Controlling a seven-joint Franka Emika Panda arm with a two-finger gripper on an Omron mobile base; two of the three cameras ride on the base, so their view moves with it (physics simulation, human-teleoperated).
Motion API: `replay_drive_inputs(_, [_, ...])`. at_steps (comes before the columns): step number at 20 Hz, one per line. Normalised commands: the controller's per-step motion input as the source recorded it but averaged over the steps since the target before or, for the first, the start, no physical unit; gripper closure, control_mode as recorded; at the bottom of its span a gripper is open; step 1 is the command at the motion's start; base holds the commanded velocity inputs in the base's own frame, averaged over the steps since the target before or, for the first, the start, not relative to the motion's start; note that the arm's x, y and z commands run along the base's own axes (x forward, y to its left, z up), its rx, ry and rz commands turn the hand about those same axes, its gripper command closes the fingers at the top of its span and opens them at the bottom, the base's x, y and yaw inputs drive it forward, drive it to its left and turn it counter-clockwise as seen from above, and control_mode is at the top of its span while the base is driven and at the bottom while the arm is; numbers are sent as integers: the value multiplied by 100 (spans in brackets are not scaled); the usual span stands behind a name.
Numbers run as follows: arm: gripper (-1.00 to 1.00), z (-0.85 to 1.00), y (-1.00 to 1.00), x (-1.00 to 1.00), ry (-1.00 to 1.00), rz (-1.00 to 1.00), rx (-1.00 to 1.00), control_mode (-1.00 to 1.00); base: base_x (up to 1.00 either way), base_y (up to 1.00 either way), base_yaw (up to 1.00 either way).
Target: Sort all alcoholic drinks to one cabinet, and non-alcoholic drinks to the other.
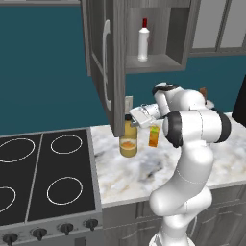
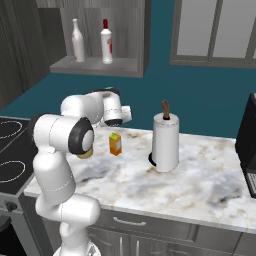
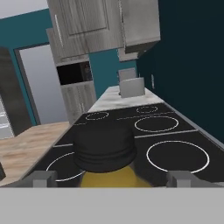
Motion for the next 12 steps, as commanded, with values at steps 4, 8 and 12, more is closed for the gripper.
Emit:
replay_drive_inputs(4, [100, 0, 0, 0, 0, 0, 0, -100, 0, 0, 0])
replay_drive_inputs(8, [100, -1, 0, 0, 0, 0, 0, -100, 0, 0, 0])
replay_drive_inputs(12, [100, 0, 0, -12, 0, 0, 0, -100, 0, 0, 0])
